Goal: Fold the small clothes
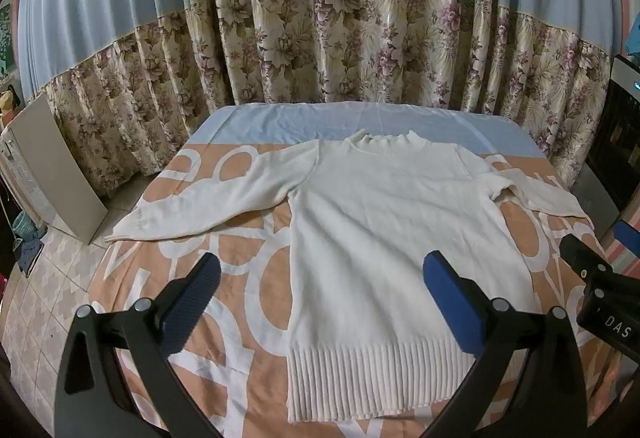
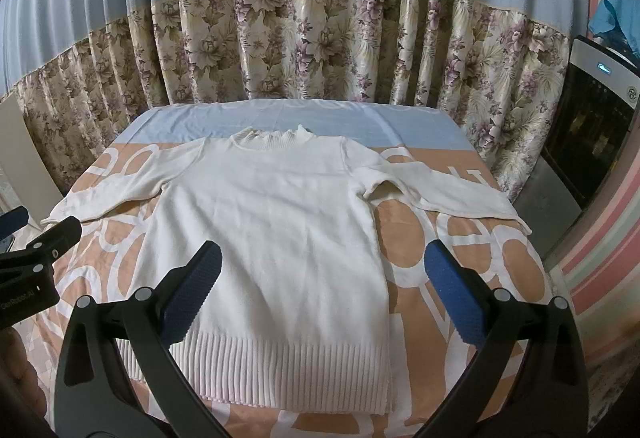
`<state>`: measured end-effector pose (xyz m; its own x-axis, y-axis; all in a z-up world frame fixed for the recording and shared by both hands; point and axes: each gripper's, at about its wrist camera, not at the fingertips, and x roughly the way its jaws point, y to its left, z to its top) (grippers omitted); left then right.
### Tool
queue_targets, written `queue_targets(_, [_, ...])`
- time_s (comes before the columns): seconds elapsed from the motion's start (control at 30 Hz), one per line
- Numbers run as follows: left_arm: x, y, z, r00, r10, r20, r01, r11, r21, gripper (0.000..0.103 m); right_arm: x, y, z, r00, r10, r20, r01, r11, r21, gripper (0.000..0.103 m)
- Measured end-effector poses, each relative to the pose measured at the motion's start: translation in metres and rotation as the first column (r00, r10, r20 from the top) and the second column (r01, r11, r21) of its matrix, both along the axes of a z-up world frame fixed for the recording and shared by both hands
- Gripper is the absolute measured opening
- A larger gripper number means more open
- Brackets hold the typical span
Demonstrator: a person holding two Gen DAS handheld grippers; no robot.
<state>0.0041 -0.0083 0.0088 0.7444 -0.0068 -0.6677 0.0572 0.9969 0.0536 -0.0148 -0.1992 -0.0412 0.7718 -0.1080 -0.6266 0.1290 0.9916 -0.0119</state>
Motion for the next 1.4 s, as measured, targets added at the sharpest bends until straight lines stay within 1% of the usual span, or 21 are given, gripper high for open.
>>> queue_targets(0.63, [0.002,-0.004,0.000,1.000,-0.001,-0.004,0.001,1.000,0.003,0.101,0.000,-0.003,-0.001,1.000,0.001,-0.002,-0.001,1.000,0.007,0.100])
queue_targets(0.7, [0.000,-0.001,-0.011,1.000,-0.003,-0.008,0.003,1.000,0.005,0.101,0.001,-0.004,-0.001,1.000,0.001,-0.002,-0.001,1.000,0.008,0.100])
queue_targets(1.0, [0.001,0.002,-0.017,1.000,-0.005,-0.015,0.005,1.000,0.001,0.101,0.001,-0.002,-0.002,1.000,0.002,-0.012,-0.002,1.000,0.014,0.100])
queue_targets(1.23, [0.006,0.007,-0.028,1.000,-0.003,-0.027,0.003,1.000,0.005,0.101,0.002,0.005,-0.009,1.000,0.002,-0.021,-0.002,1.000,0.016,0.100])
queue_targets(1.4, [0.007,0.007,-0.030,1.000,0.001,-0.028,-0.001,1.000,0.009,0.101,0.007,0.005,-0.012,1.000,-0.002,-0.026,0.002,1.000,0.021,0.100])
